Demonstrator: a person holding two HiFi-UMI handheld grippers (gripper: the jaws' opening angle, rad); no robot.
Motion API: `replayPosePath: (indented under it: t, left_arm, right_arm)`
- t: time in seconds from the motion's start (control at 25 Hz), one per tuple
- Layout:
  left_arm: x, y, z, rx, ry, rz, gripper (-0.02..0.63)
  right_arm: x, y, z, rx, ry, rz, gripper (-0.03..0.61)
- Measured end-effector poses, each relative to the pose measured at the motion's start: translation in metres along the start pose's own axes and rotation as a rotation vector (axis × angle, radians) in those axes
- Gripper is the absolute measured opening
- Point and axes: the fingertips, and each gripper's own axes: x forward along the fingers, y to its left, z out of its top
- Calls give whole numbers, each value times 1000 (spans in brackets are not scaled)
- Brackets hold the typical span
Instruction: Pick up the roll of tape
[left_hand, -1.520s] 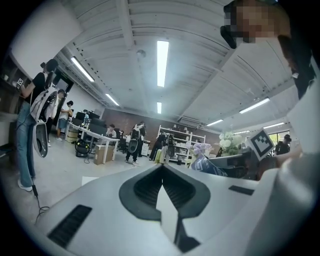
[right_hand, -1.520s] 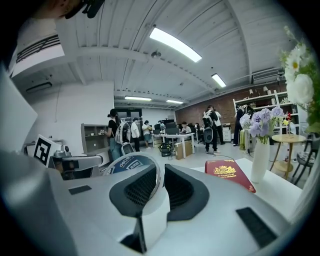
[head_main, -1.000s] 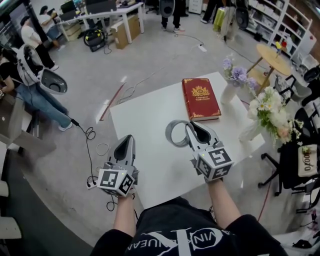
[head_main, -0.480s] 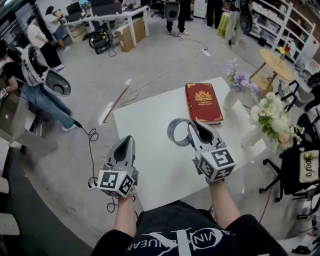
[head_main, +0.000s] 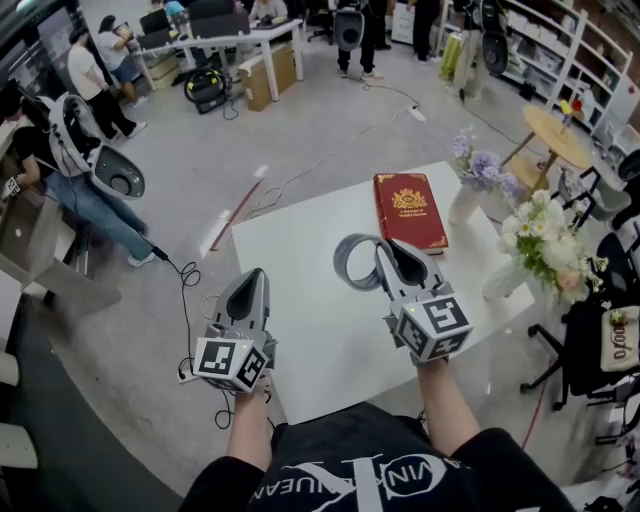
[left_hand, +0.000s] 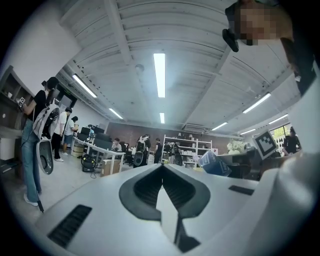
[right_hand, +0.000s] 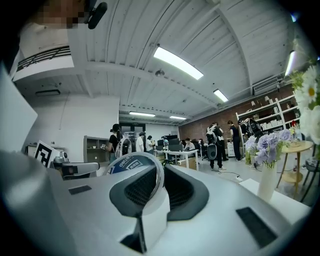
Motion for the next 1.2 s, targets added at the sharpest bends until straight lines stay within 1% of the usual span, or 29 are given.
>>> replayPosePath:
  t: [0.16,1.2]
  left_arm:
    - [-1,1,3,2,-6,2,2]
    - [-3,1,-10,-18,31,1,3]
  right_arm:
    - [0,2,7,4,-14,-1,64]
    - [-4,6,-4,-7,9,15,63]
